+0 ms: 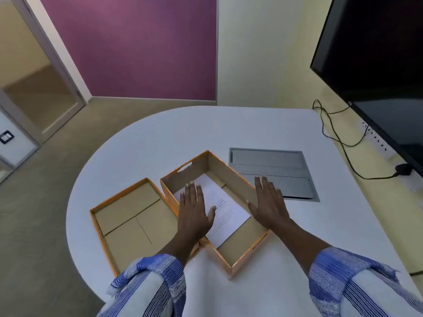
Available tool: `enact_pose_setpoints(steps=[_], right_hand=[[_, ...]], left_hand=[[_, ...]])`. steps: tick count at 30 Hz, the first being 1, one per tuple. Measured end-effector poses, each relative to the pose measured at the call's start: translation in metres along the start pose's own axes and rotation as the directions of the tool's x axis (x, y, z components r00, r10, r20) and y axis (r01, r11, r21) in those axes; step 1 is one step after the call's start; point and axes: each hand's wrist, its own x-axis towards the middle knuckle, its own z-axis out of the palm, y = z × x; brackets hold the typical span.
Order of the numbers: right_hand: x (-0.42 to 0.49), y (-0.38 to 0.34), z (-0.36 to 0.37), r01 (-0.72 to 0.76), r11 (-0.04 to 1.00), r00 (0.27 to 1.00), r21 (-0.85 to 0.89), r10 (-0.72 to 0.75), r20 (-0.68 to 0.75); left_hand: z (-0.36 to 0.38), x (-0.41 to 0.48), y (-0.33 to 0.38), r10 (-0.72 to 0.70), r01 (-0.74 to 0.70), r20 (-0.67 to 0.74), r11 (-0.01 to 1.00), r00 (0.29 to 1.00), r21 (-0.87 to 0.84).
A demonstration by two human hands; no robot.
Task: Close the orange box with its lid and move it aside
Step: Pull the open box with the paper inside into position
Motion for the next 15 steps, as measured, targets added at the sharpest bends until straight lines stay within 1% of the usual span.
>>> enact_pose_setpoints(steps=[4, 6, 8, 10, 12, 15], right_hand=[[-0.01, 0.007, 0.013, -0.092, 0.996, 0.991, 0.012, 0.09, 0.101], [-0.015, 0.01, 0.017, -0.118, 0.993, 0.984, 0.004, 0.116, 0.134], [-0.016, 0.013, 0.018, -0.129, 0.992, 0.982, -0.006, 0.129, 0.135], [-0.017, 0.017, 0.018, -0.15, 0.989, 0.98, -0.001, 0.149, 0.135], [-0.019, 0.02, 0.019, -0.158, 0.987, 0.979, 0.012, 0.155, 0.131], [-0.02, 0.022, 0.019, -0.151, 0.988, 0.982, 0.02, 0.147, 0.122]], left_hand=[[0.013, -0.022, -0.006, -0.087, 0.087, 0.045, 0.996, 0.995, -0.007], [0.017, -0.029, -0.006, -0.149, 0.152, 0.047, 0.986, 0.988, -0.072], [0.018, -0.034, -0.003, -0.254, 0.258, 0.047, 0.943, 0.966, -0.211], [0.018, -0.039, 0.001, -0.383, 0.39, 0.095, 0.846, 0.919, -0.364], [0.017, -0.042, 0.007, -0.481, 0.497, 0.172, 0.709, 0.86, -0.5], [0.015, -0.039, 0.012, -0.532, 0.595, 0.312, 0.524, 0.788, -0.61]])
